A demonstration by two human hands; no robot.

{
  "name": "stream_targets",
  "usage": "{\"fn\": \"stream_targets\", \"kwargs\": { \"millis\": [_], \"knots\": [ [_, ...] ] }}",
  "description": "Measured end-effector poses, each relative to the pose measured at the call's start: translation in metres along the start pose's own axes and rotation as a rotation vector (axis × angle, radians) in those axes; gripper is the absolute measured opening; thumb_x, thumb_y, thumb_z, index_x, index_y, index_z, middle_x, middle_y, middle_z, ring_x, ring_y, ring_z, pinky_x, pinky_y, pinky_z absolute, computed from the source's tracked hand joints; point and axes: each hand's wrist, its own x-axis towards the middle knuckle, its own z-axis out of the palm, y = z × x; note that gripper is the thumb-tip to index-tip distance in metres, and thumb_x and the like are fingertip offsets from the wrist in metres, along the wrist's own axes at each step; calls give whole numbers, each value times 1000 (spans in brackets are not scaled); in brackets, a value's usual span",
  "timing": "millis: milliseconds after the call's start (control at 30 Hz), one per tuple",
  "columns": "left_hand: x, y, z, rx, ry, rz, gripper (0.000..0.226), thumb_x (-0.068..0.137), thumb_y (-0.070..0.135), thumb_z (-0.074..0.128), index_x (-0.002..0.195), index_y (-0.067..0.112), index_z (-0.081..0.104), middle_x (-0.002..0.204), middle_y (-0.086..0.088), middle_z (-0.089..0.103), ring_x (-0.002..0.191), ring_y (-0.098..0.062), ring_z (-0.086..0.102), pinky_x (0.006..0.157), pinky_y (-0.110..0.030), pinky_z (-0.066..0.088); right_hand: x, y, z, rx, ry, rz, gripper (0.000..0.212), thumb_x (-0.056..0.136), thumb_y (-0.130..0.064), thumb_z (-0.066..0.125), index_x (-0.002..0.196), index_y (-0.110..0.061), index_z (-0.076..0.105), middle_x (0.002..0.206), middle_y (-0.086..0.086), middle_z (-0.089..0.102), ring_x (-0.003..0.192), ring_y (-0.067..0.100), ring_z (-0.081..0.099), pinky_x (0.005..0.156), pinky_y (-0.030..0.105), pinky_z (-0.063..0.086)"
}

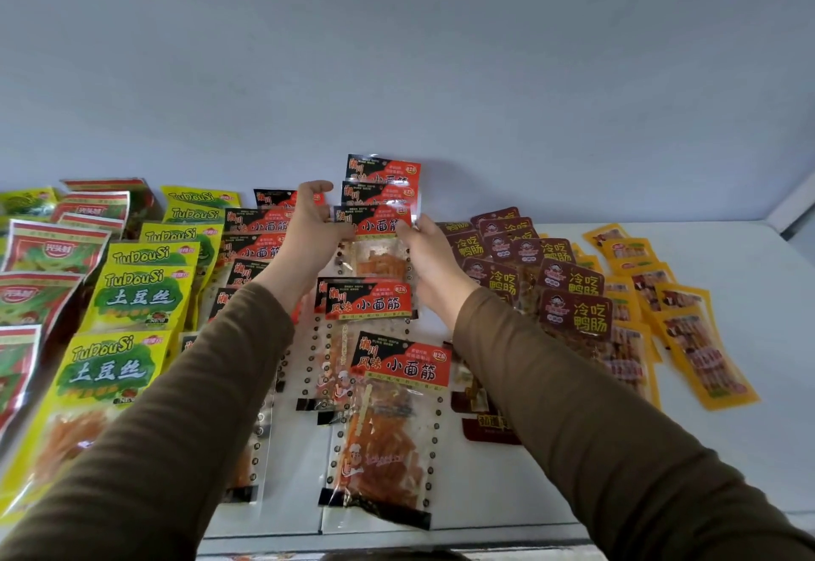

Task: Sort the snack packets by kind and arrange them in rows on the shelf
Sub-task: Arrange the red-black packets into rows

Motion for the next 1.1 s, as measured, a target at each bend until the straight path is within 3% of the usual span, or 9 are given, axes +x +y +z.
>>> {"fn": "stream_targets", "kwargs": {
  "millis": [100,233,333,433,533,633,800,933,1100],
  "knots": [
    [-2,-2,1,112,6,44,63,91,7,72,136,29,35,114,-14,66,90,-30,75,77,-47,64,1,3,4,57,17,-2,21,106,-16,46,123,-14,58,112,7,72,101,25,71,81,40,58],
    [0,-5,0,137,43,16,67,89,7,76,137,29,35,108,-20,66,91,-34,74,77,-51,63,4,3,5,30,-8,9,24,103,-8,47,123,-15,58,108,7,72,97,24,71,80,39,58],
    [1,-8,0,147,59,12,68,87,8,78,138,25,36,104,-20,66,90,-33,73,76,-51,63,7,4,7,22,-24,15,21,102,-14,52,121,-16,61,106,5,74,98,25,72,88,44,58],
    [-7,-4,0,223,91,91,67,87,16,79,139,22,38,114,-11,63,95,-24,69,76,-38,61,7,4,8,40,-7,12,18,106,-18,47,117,-20,61,106,3,72,95,22,71,88,44,58],
    [-23,-5,-9,524,157,272,55,89,27,75,132,18,43,125,-2,50,106,-19,53,89,-32,48,10,7,7,48,-1,32,18,107,-18,46,115,-23,61,111,5,71,101,26,70,93,49,55],
    [-42,-8,-22,848,-22,296,36,94,46,63,114,19,53,109,1,56,99,-20,58,86,-33,50,12,9,6,38,15,39,21,107,-20,46,120,-23,63,116,5,71,107,27,68,98,52,52],
    [-55,2,-28,1017,-198,165,57,88,74,53,104,19,55,98,0,61,89,-21,61,73,-34,51,16,10,9,4,43,-5,21,107,-20,45,108,-25,65,113,5,70,108,26,67,99,53,53],
    [-54,15,-32,1062,-349,57,43,91,61,62,97,18,60,97,2,63,88,-17,62,72,-28,48,21,13,8,-16,40,-12,21,107,-21,44,107,-25,65,115,5,69,113,27,63,104,54,47],
    [-50,12,-39,811,-365,40,18,94,27,70,84,17,58,87,1,65,70,-18,57,68,-28,48,23,11,2,10,5,40,23,107,-22,43,110,-24,66,114,3,71,110,24,65,102,50,49]
  ]
}}
